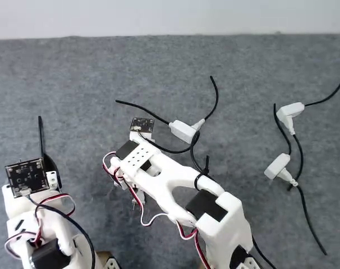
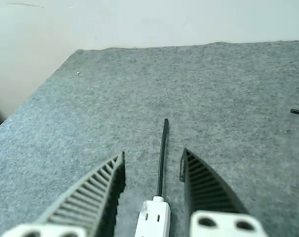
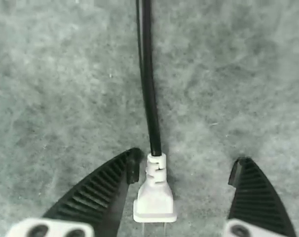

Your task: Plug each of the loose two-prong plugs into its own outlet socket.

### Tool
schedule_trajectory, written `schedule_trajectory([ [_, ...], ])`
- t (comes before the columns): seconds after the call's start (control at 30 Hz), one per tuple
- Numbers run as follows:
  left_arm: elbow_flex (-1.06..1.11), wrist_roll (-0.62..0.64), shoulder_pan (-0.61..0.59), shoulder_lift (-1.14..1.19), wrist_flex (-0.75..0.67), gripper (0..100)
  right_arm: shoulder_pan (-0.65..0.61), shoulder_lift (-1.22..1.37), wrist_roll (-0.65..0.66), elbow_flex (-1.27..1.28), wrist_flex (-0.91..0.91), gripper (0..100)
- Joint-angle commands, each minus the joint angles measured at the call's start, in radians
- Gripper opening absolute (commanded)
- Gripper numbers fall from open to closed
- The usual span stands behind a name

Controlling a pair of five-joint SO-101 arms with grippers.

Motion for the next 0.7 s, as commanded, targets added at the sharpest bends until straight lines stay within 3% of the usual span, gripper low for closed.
schedule_trajectory([
  [0.0,-0.007,0.009,-0.006,-0.017,-0.028,19,0.008,-0.004,0.012,-0.054,-0.007,29.2],
  [0.67,-0.007,0.009,-0.005,-0.017,-0.031,19,-0.068,-0.004,-0.075,-0.150,-0.031,29.2],
])
